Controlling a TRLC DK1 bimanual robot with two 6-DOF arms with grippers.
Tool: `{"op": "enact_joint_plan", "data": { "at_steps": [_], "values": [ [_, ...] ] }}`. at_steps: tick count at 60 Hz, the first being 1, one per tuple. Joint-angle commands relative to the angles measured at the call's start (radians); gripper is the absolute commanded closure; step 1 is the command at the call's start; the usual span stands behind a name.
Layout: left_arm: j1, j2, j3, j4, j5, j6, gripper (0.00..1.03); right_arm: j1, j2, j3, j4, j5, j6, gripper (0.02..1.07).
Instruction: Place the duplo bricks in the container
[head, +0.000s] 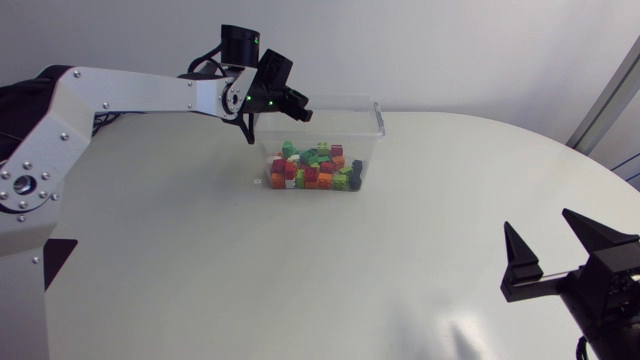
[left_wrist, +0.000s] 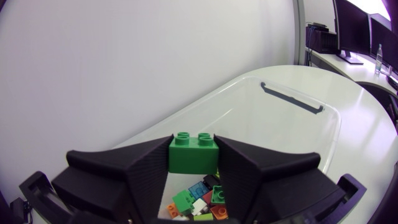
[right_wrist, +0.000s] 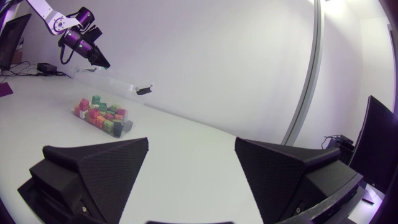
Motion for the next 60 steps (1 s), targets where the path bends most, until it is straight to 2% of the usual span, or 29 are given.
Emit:
{"op": "enact_joint_plan", "data": {
  "at_steps": [1,2,3,4,5,18,24,37,42,50,60],
  "values": [
    [0.0,0.026,0.037,-0.017,-0.002,-0.031,0.33,0.005,-0.013,-0.024,-0.022,0.004,-0.021,0.07],
    [0.0,0.023,0.037,-0.026,-0.002,-0.031,0.26,0.005,-0.013,-0.022,-0.024,0.004,-0.023,0.07],
    [0.0,0.021,0.037,-0.028,-0.002,-0.031,0.25,0.005,-0.013,-0.024,-0.026,0.004,-0.027,0.07],
    [-0.001,0.01,0.037,-0.051,-0.002,-0.031,0.09,0.005,-0.013,-0.024,-0.027,0.004,-0.027,0.07],
    [-0.001,0.006,0.037,-0.06,-0.002,-0.031,0.05,0.005,-0.013,-0.024,-0.027,0.004,-0.029,0.07],
    [0.003,-0.115,-0.012,-0.186,-0.006,-0.05,0.04,0.005,-0.015,-0.022,-0.029,0.004,-0.032,0.07],
    [0.003,-0.255,-0.125,-0.183,-0.023,-0.039,0.04,0.005,-0.029,-0.024,-0.032,0.004,-0.035,0.07],
    [0.02,-0.523,-0.338,-0.137,-0.126,-0.004,0.04,-0.006,-0.079,-0.021,-0.049,0.022,-0.063,0.07],
    [0.029,-0.615,-0.418,-0.129,-0.127,0.007,0.04,-0.004,-0.079,-0.021,-0.05,0.027,-0.075,0.07],
    [0.069,-0.784,-0.564,-0.12,-0.147,0.046,0.04,-0.004,-0.079,-0.021,-0.053,0.035,-0.158,0.07],
    [0.117,-0.953,-0.722,-0.097,-0.189,0.055,0.04,-0.001,-0.079,-0.021,-0.058,0.05,-0.161,0.07]
  ]
}}
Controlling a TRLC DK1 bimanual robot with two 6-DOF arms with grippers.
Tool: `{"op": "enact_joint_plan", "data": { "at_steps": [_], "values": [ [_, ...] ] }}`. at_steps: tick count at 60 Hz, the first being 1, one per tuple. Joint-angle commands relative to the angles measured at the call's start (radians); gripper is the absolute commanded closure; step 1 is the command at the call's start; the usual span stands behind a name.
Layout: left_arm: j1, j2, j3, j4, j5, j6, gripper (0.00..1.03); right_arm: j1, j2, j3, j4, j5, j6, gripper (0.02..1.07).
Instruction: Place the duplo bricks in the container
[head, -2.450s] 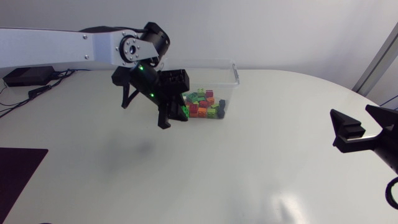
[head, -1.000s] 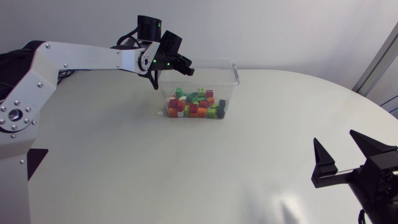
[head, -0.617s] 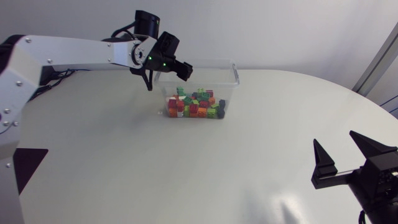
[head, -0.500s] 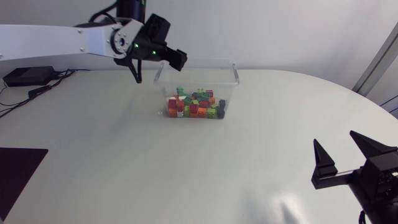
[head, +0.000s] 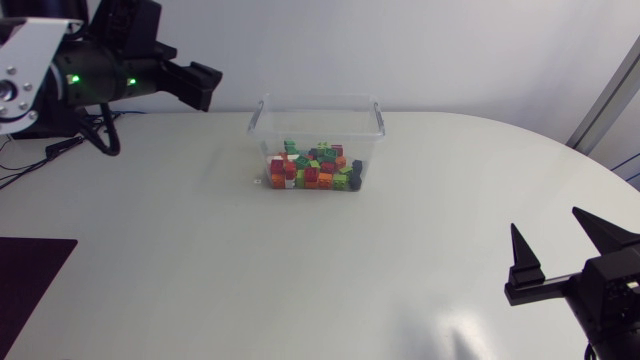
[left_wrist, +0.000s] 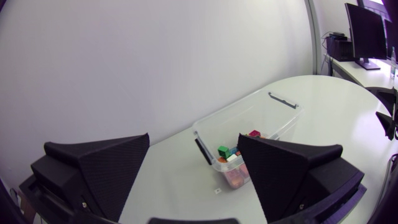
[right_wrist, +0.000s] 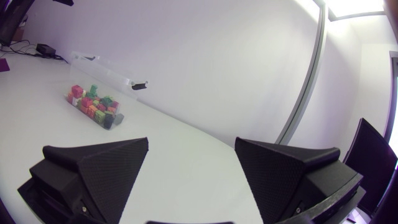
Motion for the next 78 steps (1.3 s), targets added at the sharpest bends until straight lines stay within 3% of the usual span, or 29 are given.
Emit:
{"op": "enact_joint_plan", "data": {
  "at_steps": [1,7,14,33,50,78],
  "values": [
    [0.019,-0.072,-0.072,0.024,-0.027,0.016,0.04,-0.001,-0.007,-0.019,-0.013,0.023,-0.029,0.07],
    [0.02,-0.161,-0.18,0.062,-0.116,0.012,0.04,0.001,-0.007,-0.019,-0.016,0.03,-0.026,0.07],
    [0.054,-0.275,-0.295,0.105,-0.123,-0.034,0.04,-0.001,-0.007,-0.019,-0.019,0.038,-0.025,0.07],
    [0.106,-0.546,-0.552,0.139,-0.123,-0.073,0.04,-0.009,-0.007,-0.019,-0.021,0.04,-0.006,0.07],
    [0.145,-0.784,-0.775,0.187,-0.122,-0.079,0.06,-0.015,-0.007,-0.019,-0.018,0.038,0.143,0.07],
    [0.202,-1.054,-0.954,0.112,-0.064,-0.224,0.07,0.037,-0.003,-0.018,-0.018,0.057,0.297,0.07]
  ]
}}
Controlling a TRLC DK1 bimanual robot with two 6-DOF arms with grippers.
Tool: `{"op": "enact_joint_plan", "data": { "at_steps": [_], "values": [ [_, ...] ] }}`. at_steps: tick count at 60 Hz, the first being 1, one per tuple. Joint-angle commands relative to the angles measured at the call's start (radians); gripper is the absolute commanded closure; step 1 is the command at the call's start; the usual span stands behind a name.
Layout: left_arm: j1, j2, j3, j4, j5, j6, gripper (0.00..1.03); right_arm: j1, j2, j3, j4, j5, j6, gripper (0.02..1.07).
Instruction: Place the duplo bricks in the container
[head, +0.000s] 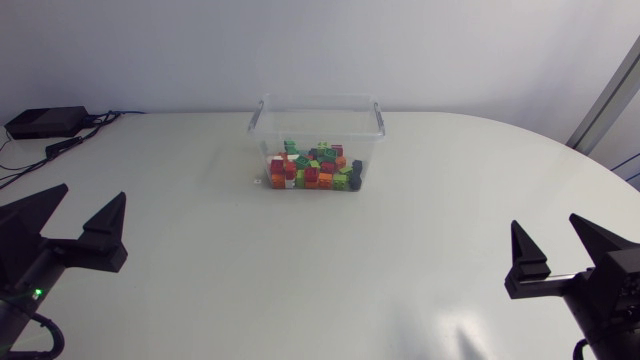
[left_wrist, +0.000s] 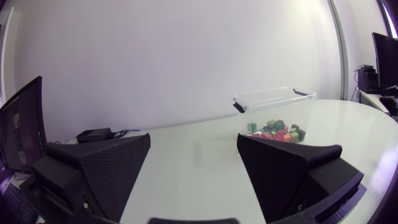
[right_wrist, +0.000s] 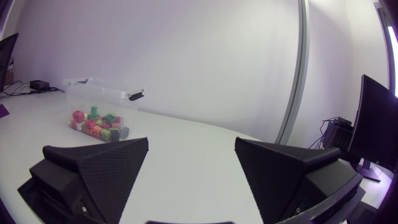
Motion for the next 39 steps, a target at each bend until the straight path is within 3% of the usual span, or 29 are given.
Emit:
{"op": "enact_joint_plan", "data": {
  "at_steps": [1,23,39],
  "values": [
    [0.015,-0.045,-0.045,-0.009,0.012,-0.05,0.07,0.012,-0.003,-0.018,-0.003,0.012,0.052,0.07],
    [0.059,-0.254,-0.183,-0.066,0.056,-0.162,0.07,0.052,-0.001,-0.017,-0.003,0.026,0.171,0.07],
    [0.059,-0.258,-0.186,-0.067,0.057,-0.164,0.06,0.053,-0.001,-0.017,-0.003,0.027,0.173,0.07]
  ]
}}
